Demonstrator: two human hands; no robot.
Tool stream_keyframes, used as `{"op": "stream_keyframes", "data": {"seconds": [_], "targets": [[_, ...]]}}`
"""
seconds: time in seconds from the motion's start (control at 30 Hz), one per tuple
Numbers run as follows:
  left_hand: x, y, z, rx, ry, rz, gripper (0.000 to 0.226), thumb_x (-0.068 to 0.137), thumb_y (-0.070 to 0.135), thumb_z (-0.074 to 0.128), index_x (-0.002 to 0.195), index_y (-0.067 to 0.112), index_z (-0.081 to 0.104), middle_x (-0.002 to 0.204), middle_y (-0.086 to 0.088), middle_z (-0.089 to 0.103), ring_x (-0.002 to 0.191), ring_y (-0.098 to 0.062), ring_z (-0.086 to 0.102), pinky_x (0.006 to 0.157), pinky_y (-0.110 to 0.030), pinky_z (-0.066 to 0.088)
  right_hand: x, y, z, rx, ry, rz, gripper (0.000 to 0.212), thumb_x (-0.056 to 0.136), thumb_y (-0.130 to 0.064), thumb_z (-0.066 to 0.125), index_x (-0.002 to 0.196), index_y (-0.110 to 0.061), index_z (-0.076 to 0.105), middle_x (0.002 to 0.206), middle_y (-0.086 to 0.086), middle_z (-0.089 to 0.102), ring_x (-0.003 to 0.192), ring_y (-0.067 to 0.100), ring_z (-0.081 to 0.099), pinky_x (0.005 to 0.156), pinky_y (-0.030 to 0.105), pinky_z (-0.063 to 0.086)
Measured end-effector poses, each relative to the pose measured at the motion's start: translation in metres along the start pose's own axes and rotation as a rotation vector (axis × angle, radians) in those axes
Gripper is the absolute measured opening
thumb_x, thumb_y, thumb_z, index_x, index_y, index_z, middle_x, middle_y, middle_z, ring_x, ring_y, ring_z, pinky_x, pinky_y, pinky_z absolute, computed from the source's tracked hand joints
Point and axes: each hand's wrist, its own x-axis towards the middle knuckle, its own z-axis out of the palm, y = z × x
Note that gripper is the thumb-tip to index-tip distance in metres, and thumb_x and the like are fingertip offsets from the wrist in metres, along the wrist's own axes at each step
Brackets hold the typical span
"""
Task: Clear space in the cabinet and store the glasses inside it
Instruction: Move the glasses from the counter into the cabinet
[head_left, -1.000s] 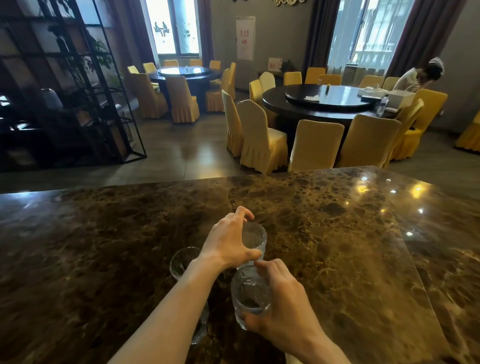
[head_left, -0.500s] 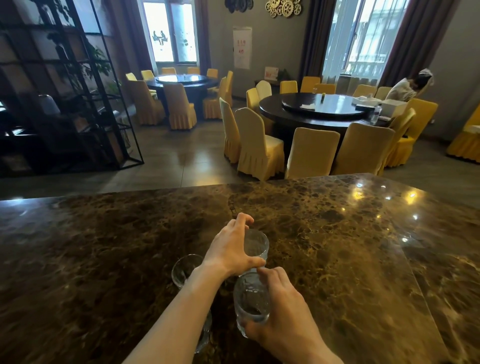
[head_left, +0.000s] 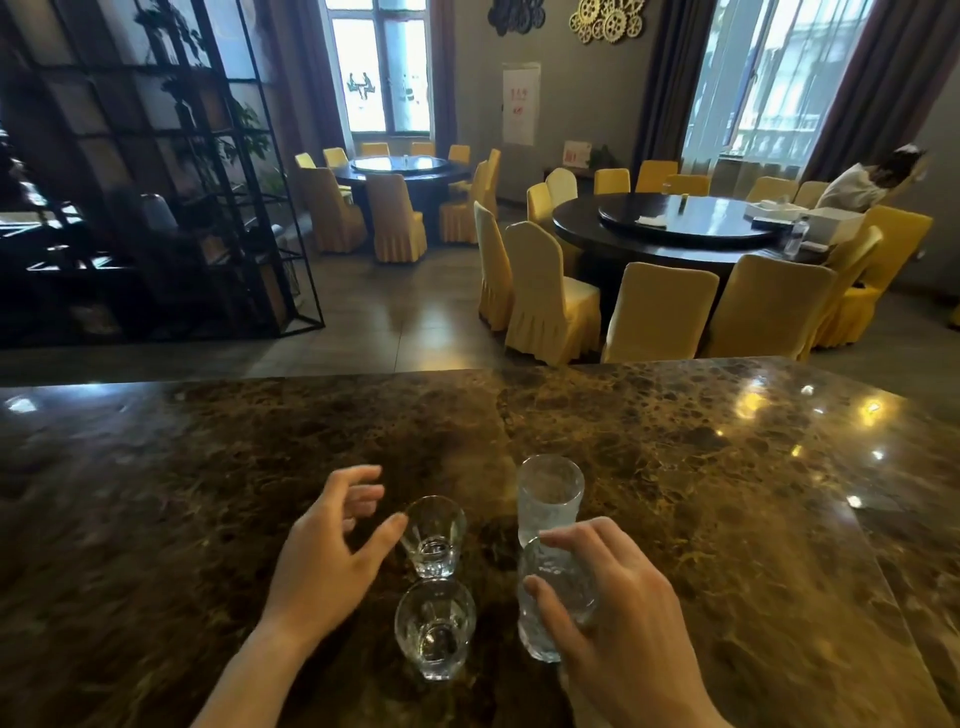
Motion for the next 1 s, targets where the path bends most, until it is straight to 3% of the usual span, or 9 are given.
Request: {"op": "stream_keyframes", "data": {"seconds": [0.2, 0.33, 0.5, 0.73, 1.0], "targets": [[-0.061, -0.026, -0.005, -0.093, -0.088, -0.173, 0.074, 0.072, 0.036, 0.085, 0.131, 0.044, 0.041, 0.126, 0.012, 0.058, 0.110, -0.001, 0.058, 0.094, -0.025, 0.047, 0.020, -0.037, 0.032, 0.035, -0.100, -0.063, 0.030, 0.083, -0.053, 0.064, 0.110, -0.043, 0.056, 0.101, -0.028, 0.051, 0.094, -0.005, 0.055, 0.079, 0.021, 0.053], [-0.087, -0.022, 0.017, -0.113, -0.207, -0.168, 0.113, 0.047, 0.074, 0.083, 0.141, 0.048, 0.027, 0.137, 0.024, 0.041, 0.122, 0.002, 0.047, 0.102, -0.026, 0.040, 0.049, -0.045, 0.058, 0.018, -0.209, -0.029, 0.043, 0.082, -0.049, 0.073, 0.119, -0.038, 0.054, 0.113, -0.020, 0.052, 0.100, 0.004, 0.058, 0.085, 0.026, 0.056], [-0.092, -0.011, 0.049, -0.038, -0.148, -0.198, 0.135, 0.032, 0.091, 0.071, 0.141, 0.051, 0.003, 0.142, 0.028, 0.025, 0.132, 0.005, 0.033, 0.112, -0.022, 0.028, 0.085, -0.043, 0.089, -0.049, -0.295, 0.024, 0.061, 0.078, -0.045, 0.078, 0.130, -0.029, 0.051, 0.124, -0.006, 0.052, 0.113, 0.015, 0.056, 0.092, 0.034, 0.054], [-0.083, -0.011, 0.068, 0.059, -0.072, -0.225, 0.130, 0.038, 0.088, 0.071, 0.138, 0.048, -0.001, 0.147, 0.025, 0.022, 0.137, 0.001, 0.029, 0.115, -0.021, 0.026, 0.109, -0.031, 0.115, -0.134, -0.526, 0.093, 0.101, 0.068, -0.049, 0.086, 0.151, -0.032, 0.030, 0.150, 0.001, 0.035, 0.138, 0.025, 0.034, 0.110, 0.042, 0.043], [-0.078, -0.018, 0.075, 0.125, -0.066, -0.215, 0.108, 0.050, 0.077, 0.078, 0.132, 0.045, 0.015, 0.139, 0.029, 0.036, 0.128, 0.004, 0.041, 0.105, -0.013, 0.033, 0.112, -0.033, 0.130, -0.154, -0.593, 0.104, 0.104, 0.067, -0.042, 0.089, 0.151, -0.032, 0.028, 0.150, 0.004, 0.036, 0.135, 0.028, 0.042, 0.105, 0.042, 0.048]]}}
